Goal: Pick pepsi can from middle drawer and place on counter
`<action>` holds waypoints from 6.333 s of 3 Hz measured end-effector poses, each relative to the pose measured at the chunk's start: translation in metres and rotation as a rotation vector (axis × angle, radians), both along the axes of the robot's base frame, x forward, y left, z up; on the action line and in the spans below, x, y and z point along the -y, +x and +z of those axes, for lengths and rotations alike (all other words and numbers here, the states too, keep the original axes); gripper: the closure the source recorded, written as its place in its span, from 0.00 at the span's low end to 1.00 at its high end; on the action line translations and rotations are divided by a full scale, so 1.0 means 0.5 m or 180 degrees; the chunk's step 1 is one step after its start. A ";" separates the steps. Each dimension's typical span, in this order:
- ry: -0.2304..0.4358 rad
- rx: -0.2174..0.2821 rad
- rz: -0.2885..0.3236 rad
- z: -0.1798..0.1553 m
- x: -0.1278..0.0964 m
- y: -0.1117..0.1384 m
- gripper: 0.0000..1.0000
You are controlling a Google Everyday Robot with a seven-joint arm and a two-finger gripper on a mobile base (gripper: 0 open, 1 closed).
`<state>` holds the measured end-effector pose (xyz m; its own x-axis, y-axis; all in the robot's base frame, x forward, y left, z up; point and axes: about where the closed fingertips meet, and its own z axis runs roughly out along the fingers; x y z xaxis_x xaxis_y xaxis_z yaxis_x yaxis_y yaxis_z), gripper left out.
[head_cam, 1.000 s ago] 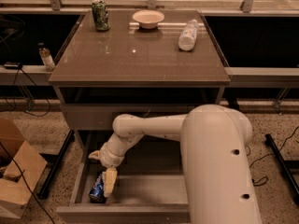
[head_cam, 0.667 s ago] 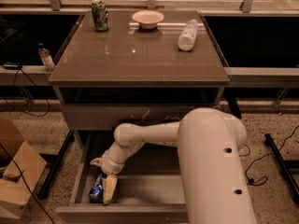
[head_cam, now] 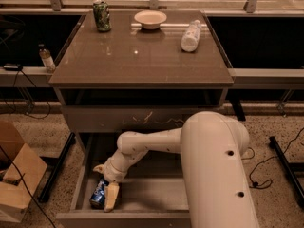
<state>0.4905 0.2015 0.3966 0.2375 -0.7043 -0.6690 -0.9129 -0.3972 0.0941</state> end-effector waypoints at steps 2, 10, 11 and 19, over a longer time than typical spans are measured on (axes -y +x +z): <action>0.0253 0.0431 -0.0244 0.097 -0.002 0.077 0.00; 0.0086 -0.0380 -0.0184 -0.054 -0.015 -0.003 0.87; 0.0108 -0.0361 -0.0311 -0.013 0.013 -0.007 1.00; -0.0558 0.1632 -0.1309 0.950 0.484 0.154 1.00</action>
Offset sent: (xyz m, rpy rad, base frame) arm 0.0675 -0.0024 0.0976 0.1333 -0.2346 -0.1228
